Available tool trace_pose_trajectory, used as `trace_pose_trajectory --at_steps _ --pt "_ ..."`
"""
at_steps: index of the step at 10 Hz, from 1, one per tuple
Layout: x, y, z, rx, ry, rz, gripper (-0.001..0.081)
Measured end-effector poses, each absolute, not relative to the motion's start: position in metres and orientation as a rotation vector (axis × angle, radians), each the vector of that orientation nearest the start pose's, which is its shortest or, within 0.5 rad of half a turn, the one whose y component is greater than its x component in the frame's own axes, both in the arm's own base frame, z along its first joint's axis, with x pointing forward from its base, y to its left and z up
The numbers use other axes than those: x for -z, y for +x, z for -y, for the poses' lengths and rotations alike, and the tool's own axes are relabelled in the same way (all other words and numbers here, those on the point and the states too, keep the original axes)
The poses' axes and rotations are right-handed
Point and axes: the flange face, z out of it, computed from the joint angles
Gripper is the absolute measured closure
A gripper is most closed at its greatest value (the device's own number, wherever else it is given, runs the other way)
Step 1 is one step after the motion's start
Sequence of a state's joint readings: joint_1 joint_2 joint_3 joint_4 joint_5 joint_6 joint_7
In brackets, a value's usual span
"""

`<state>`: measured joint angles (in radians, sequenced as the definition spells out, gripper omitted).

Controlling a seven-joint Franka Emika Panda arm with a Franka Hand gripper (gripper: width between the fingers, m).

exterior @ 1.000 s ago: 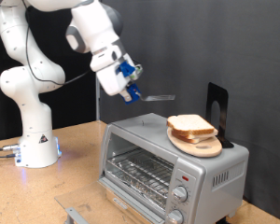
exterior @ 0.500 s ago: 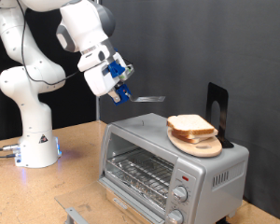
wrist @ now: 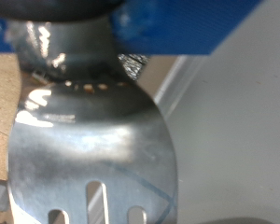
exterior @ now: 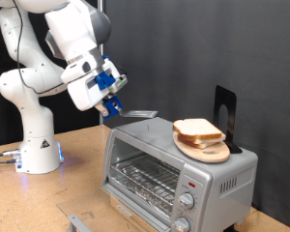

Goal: Make a piece of toast with the oven

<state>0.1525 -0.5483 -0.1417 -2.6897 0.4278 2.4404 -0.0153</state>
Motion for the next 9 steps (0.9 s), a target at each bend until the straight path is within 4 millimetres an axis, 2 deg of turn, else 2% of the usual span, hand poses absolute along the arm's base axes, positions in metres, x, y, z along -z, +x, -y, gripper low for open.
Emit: trace_pose_trajectory --at_steps 2,4,9 --pt "-0.428 0.39 -0.003 0.38 -2.698 -0.345 0.0415" --pt "-0.425 0.389 -0.007 0.299 -2.721 -0.311 0.0415" --pt "-0.421 0.43 -0.008 0.229 -2.779 -0.302 0.0415"
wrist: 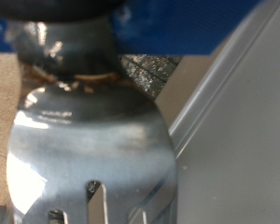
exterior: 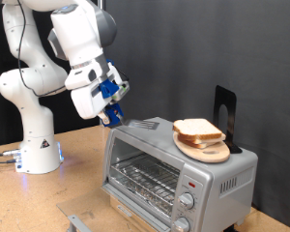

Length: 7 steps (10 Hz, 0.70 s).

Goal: Make a piece of toast with the oven

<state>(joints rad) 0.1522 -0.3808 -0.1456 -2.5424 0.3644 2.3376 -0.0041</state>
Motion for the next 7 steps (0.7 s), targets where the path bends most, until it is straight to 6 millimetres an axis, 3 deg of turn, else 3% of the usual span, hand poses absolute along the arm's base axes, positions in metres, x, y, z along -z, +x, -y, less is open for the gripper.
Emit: trace_pose_trajectory --at_steps 7 --pt "-0.408 0.472 -0.031 0.201 -2.823 -0.246 0.0415"
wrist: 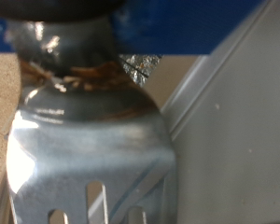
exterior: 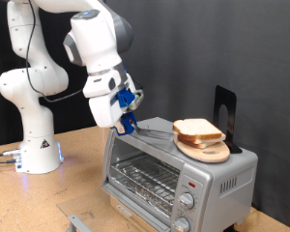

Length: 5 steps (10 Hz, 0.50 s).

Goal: Make a piece of toast with the oven

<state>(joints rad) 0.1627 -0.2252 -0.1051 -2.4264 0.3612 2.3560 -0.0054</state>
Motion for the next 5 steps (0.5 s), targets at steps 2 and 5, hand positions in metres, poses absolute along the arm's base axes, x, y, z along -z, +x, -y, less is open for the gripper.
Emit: trace_pose_trajectory --at_steps 2,5 --pt "-0.4071 0.4773 -0.039 0.2 -2.821 -0.227 0.0415" --pt "-0.4117 0.4771 -0.0445 0.217 -2.794 -0.162 0.0415"
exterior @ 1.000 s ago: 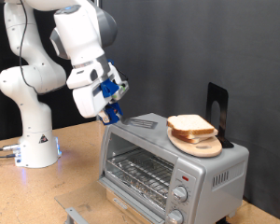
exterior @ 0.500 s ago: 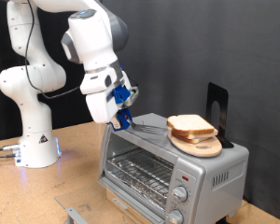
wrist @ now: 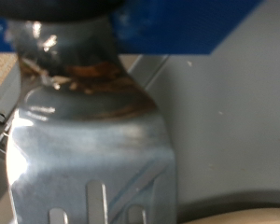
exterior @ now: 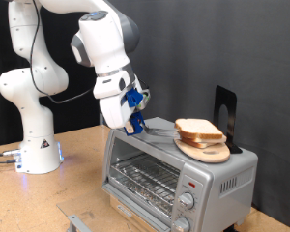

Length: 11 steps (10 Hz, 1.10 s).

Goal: Make a piece of toast with the oven

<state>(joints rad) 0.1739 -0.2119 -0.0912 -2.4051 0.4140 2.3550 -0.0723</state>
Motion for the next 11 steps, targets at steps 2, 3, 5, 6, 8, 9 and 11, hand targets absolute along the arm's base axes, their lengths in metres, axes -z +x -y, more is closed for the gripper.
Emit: trace_pose_trajectory --at_steps 2,3,5,6,8,9,11 --pt "-0.416 0.473 -0.048 0.216 -2.783 -0.113 0.0415" --pt "-0.419 0.47 -0.05 0.213 -2.78 -0.102 0.0415" --pt "-0.424 0.464 -0.052 0.219 -2.777 -0.09 0.0415" --pt "-0.425 0.462 -0.053 0.221 -2.776 -0.087 0.0415" --pt "-0.426 0.459 -0.055 0.22 -2.776 -0.104 0.0415" --pt "-0.426 0.458 -0.056 0.215 -2.779 -0.121 0.0415" --pt "-0.426 0.459 -0.058 0.218 -2.786 -0.156 0.0415"
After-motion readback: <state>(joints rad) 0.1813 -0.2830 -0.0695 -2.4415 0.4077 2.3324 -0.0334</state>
